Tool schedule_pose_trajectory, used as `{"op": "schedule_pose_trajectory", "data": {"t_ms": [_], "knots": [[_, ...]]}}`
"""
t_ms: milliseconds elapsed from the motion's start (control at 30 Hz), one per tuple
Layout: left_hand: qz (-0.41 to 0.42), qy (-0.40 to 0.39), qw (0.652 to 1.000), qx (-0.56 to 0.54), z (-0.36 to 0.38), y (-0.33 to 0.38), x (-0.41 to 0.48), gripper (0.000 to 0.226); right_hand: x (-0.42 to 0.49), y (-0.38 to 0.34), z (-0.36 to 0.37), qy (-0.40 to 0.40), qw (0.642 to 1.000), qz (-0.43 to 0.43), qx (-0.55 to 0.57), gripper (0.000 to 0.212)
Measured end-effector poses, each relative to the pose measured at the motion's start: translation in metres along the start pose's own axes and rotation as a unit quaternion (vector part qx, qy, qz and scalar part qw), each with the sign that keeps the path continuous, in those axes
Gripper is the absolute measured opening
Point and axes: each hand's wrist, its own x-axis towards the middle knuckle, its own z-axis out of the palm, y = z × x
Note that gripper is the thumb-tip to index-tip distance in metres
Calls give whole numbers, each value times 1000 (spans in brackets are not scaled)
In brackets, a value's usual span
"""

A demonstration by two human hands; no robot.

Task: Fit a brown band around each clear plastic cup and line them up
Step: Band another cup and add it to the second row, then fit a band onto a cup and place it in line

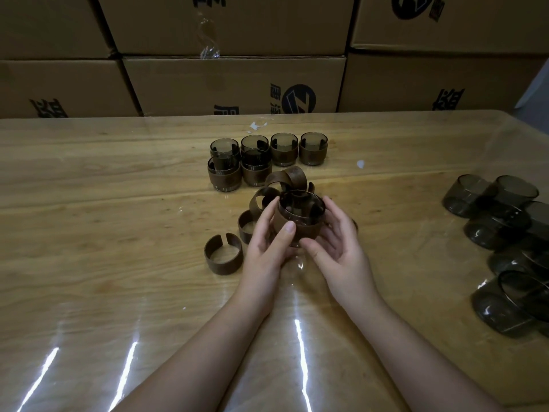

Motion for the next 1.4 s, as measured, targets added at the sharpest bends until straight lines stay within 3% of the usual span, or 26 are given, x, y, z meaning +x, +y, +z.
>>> {"op": "schedule_pose_trajectory", "data": {"t_ms": [167, 433, 533, 833, 1133, 1400], "knots": [[8, -9, 1000, -7, 1, 3, -3, 56, -1, -6, -3, 12, 995, -48, -87, 50], [-7, 29, 999, 21, 3, 0, -3, 40, 49, -33, -23, 126, 983, 2, -131, 19], [-21, 9, 999, 31, 1, -1, -1, 38, 92, -28, -40, 104, 969, 34, -223, 7], [-35, -40, 997, 48, -2, -9, -1, 37, 181, 27, -56, 16, 917, 75, -391, 19], [-32, -55, 998, 23, 0, -7, 0, 56, 194, 38, -33, -82, 919, 56, -382, 12], [-27, -63, 997, 23, 0, -7, 0, 54, 200, 33, -26, -139, 906, 45, -396, 15]]}}
